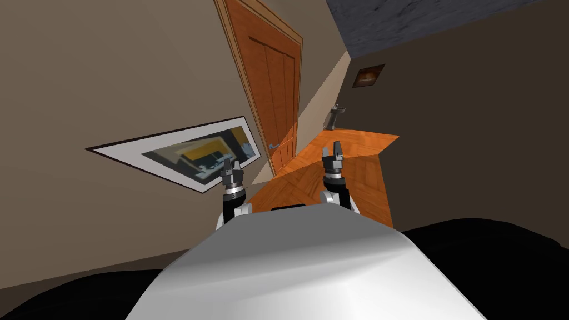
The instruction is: Pull the door open
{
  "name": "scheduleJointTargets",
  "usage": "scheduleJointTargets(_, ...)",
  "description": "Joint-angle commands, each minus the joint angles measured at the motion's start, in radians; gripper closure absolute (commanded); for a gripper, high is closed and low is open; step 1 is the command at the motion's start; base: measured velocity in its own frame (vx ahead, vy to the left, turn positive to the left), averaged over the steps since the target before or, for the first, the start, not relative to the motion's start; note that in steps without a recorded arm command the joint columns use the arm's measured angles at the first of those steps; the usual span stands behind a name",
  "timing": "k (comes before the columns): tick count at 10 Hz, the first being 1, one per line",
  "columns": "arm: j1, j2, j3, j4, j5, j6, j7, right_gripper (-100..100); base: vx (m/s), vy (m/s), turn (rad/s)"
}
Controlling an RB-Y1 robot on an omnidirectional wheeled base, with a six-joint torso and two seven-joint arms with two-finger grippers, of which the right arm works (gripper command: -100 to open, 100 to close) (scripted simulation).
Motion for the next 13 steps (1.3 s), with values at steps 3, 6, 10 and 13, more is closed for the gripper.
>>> scheduleJointTargets(3, -0.024, -0.017, 0.001, 0.082, -0.005, -0.017, -0.022, -100, 0.068, -0.003, 0.143)
scheduleJointTargets(6, -0.053, -0.035, 0.002, 0.172, -0.01, -0.036, -0.044, -100, 0.078, -0.025, 0.166)
scheduleJointTargets(10, -0.085, -0.054, 0.002, 0.275, -0.015, -0.058, -0.07, -100, 0.082, -0.015, 0.149)
scheduleJointTargets(13, -0.108, -0.068, 0.003, 0.349, -0.019, -0.074, -0.088, -100, 0.062, -0.015, 0.131)
